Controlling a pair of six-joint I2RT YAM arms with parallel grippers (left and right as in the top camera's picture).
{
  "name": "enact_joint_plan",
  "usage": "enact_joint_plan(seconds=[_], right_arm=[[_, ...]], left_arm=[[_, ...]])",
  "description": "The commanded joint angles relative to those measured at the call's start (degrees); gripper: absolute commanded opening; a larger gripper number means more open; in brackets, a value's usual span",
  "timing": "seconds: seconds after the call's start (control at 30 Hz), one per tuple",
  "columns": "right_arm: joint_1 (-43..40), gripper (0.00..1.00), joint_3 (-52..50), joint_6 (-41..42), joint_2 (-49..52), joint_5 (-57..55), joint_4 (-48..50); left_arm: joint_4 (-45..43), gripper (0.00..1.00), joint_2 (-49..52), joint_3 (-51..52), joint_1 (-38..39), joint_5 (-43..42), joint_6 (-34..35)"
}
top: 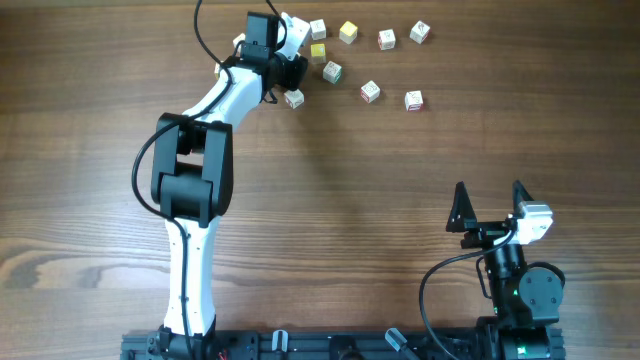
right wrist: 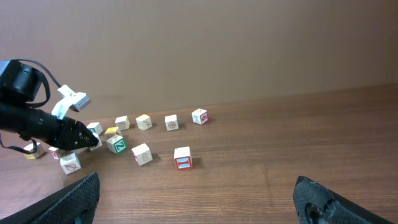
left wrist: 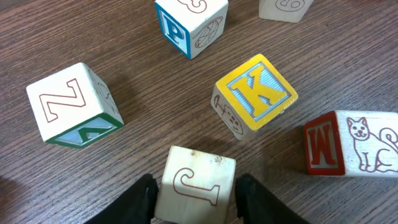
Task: Form a horizontal line
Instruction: 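Reach the left gripper forward to the block with letter J, then close the left gripper on the J block and lift it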
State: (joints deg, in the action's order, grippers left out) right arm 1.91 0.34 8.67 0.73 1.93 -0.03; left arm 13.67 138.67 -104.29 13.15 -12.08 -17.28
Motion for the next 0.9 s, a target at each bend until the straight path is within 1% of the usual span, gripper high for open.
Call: enact_joint_plan(seconds=[0.0, 0.07, 0.17, 0.3, 0.43, 0.63, 0.87], right_arm=[[-0.33, 1.00, -0.04, -1.05, -0.31, 0.83, 0.11], [-0.33, 1.00, -0.04, -1.03, -0.31, 0.83, 0.11], [-0.33, 1.00, -0.04, -1.03, -0.31, 0.83, 0.11], [-0.33, 1.00, -0.04, -1.03, -0.31, 0.83, 0.13], [-0.33, 1.00, -0.04, -1.03, -0.31, 0.83, 0.13], [-0.33, 1.00, -0.04, -1.03, -0.31, 0.83, 0.13], [-0.33, 1.00, -0.04, -1.03, -0.31, 0.83, 0.11]], left_arm=[[-0.20, 0.32, 0.83, -1.11, 0.15, -0.90, -0.28], [-0.15, 0.28, 0.72, -1.11, 0.15, -0.90, -0.28], [-0.09, 0.25, 0.61, -1.11, 0.15, -0.63, -0.28], [0.74, 0.25, -0.15, -1.11, 0.15, 0.15, -0.26], [2.91, 0.25, -3.37, -1.11, 0.15, 0.17, -0.28], [9.03, 0.22, -14.14, -1.11, 0.09, 0.57, -0.26], [19.04, 0.24, -30.45, -1.11, 0.09, 5.09, -0.28]])
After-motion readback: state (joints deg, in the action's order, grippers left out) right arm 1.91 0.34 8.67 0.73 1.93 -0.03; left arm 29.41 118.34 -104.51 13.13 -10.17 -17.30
